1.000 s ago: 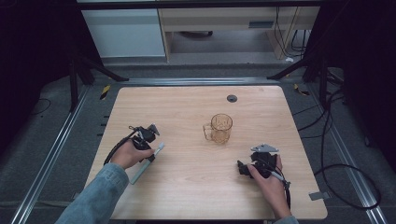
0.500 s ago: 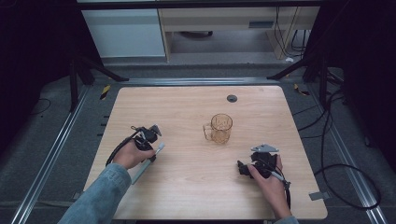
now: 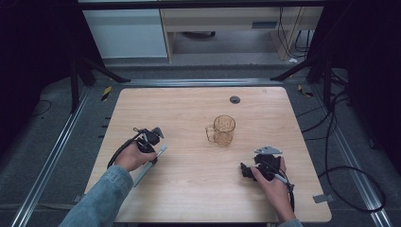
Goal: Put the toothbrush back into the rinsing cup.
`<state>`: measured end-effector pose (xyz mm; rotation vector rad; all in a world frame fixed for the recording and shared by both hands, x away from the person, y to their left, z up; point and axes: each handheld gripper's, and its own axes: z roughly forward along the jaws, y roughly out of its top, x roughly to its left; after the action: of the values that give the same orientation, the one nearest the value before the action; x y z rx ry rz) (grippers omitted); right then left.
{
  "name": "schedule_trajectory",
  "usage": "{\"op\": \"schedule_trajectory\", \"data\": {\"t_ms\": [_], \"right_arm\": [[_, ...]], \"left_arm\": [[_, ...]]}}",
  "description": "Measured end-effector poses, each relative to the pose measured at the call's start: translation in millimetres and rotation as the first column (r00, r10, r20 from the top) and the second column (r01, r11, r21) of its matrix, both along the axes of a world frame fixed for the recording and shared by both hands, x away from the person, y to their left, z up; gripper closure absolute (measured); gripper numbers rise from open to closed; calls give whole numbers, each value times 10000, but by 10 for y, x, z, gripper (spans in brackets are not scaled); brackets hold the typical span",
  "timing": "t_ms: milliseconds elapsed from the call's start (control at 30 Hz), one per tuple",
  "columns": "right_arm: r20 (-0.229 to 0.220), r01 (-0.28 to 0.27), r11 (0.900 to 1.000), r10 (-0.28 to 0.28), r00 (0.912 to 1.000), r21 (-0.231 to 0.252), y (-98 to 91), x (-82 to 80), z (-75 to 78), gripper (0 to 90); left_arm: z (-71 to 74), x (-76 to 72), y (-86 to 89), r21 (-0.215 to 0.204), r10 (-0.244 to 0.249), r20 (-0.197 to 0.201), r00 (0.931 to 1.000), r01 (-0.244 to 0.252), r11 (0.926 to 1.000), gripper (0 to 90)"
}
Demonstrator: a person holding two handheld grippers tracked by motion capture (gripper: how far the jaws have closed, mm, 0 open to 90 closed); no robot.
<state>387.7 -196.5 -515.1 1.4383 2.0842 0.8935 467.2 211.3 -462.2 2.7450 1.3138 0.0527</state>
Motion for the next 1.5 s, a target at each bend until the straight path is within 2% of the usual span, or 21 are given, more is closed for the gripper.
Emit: {"op": "schedule_trajectory", "data": {"t_ms": [700, 933, 1500], "right_arm": [[-32, -7, 10000, 8, 10000, 52, 1, -2, 3, 4], [2, -23, 10000, 23, 10000, 4, -2, 0, 0, 4], [0, -22, 10000, 22, 10000, 6, -1, -1, 0, 4]], "left_arm": [[0, -15, -23, 207, -226, 73, 9997, 224, 9995, 785], [56, -11, -7, 141, -252, 301, 9992, 248, 9996, 787], [304, 6, -66, -111, -462, 951, 9944, 474, 9988, 788]]}}
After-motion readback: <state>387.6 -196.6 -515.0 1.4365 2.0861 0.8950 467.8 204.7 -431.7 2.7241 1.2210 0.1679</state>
